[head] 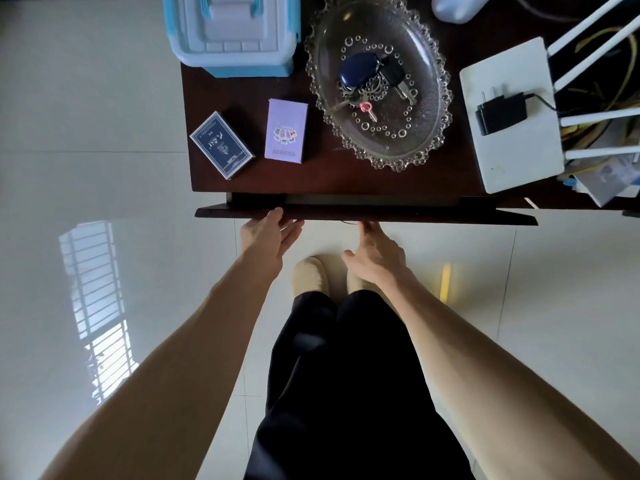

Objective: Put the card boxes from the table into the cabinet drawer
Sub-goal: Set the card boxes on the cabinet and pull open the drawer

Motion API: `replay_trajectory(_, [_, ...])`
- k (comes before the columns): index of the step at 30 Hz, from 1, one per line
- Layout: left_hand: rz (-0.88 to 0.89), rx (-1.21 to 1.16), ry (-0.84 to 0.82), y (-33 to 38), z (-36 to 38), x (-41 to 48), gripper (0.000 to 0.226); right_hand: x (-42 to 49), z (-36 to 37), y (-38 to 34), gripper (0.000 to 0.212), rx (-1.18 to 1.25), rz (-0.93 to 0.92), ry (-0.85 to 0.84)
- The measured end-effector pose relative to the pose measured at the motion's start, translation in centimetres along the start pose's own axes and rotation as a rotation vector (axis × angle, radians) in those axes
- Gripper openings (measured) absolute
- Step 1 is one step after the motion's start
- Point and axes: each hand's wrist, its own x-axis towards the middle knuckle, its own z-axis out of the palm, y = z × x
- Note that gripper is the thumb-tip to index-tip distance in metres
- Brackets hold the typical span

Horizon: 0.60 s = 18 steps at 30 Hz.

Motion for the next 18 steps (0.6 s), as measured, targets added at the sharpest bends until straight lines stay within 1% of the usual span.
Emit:
replay_trajectory(2, [-0.027,0.04,0.038,-0.5,0.2,-0.1,0.01,-0.6,0.6,0.3,0.068,0.035,0.003,-0.005])
replay_trajectory(4, [-0.072,0.07,0.056,-0.9,0.0,-0.1,0.015,-0.8,1.1,0.6,0.071,0.055,0.005,-0.033])
replay_trajectory(5, [-0.092,0.088,0.06,-1.1,-0.1,-0.2,0.018,-0.8,1.2,0.7,0.073,0.11,0.019,-0.068])
replay_trajectory(6, [-0.103,0.11,0.062,-1.3,-0.2,-0.3,0.021,-0.8,1.1,1.0,0.074,0.237,0.057,-0.109])
replay_trajectory(8, [-0.088,0.148,0.079,-1.5,-0.5,-0.2,0.022,-1.3,0.5,1.8,0.073,0.654,0.162,-0.184])
replay_trajectory(9, [-0.069,0.164,0.094,-1.5,-0.6,-0.1,0.02,-1.8,0.0,2.3,0.067,0.858,0.192,-0.198])
replay_trajectory(10, [-0.055,0.184,0.109,-1.4,-0.7,-0.1,0.018,-2.4,-0.4,2.9,0.06,1.013,0.212,-0.192])
replay_trajectory(12, [-0.05,0.223,0.114,-0.9,-0.7,-0.1,0.014,-3.2,-1.1,4.4,0.047,1.196,0.28,-0.117])
replay_trajectory(14, [-0.047,0.23,0.105,-0.6,-0.7,-0.2,0.012,-3.5,-1.9,5.8,0.041,1.255,0.385,-0.021])
replay_trajectory(18, [-0.057,0.259,0.126,-0.2,-0.4,-0.2,0.016,-2.7,-3.5,7.3,0.047,1.256,0.546,0.077])
